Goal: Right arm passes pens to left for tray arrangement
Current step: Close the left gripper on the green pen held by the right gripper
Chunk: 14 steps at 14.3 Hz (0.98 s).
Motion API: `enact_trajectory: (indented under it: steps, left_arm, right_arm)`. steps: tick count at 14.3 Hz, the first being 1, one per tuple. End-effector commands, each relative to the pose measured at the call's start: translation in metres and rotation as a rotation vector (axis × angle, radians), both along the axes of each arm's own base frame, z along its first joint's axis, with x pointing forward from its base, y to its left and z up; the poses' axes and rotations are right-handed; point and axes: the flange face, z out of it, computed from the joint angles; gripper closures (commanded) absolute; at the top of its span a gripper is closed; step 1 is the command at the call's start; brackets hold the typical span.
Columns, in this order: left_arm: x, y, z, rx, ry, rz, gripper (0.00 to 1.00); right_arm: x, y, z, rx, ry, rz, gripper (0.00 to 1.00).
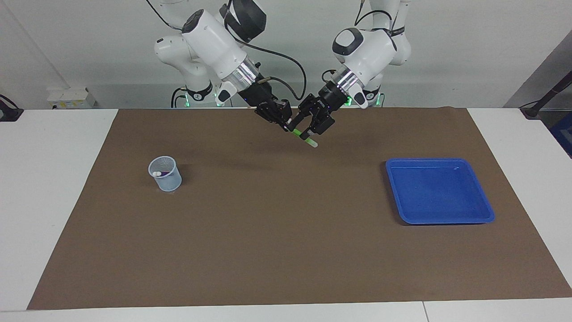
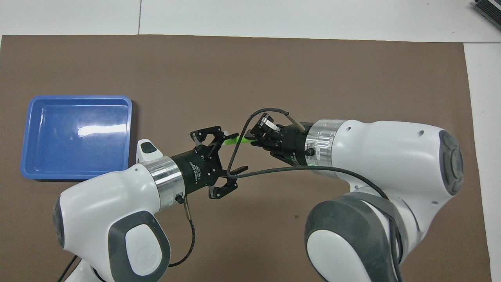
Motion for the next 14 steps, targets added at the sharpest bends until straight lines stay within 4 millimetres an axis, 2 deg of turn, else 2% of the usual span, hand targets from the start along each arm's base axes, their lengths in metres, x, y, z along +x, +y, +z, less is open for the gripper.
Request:
enact_trajectory:
  steps: [1,3,4,6,14]
  left_arm:
    - [0.001,-0.006,0.001,-0.009,-0.007,0.010,0.45]
    - [0.001,-0.007,0.002,-0.009,-0.013,0.006,0.72]
    - [0.000,-0.012,0.006,-0.013,-0.019,-0.003,0.78]
    - [-0.001,-0.017,0.004,-0.007,-0.020,-0.013,0.98]
    - [-0.008,-0.028,0.006,-0.003,-0.028,-0.038,1.00]
  right_arm:
    - [-0.002,-0.006,0.003,0.023,-0.005,-0.029,1.00]
    - [-0.002,-0.006,0.003,0.024,-0.004,-0.030,1.00]
    - [-0.002,-0.006,0.003,0.024,-0.004,-0.030,1.00]
    - [-0.002,-0.007,0.003,0.023,-0.005,-0.031,1.00]
    - [-0.001,-0.008,0.003,0.023,-0.005,-0.034,1.00]
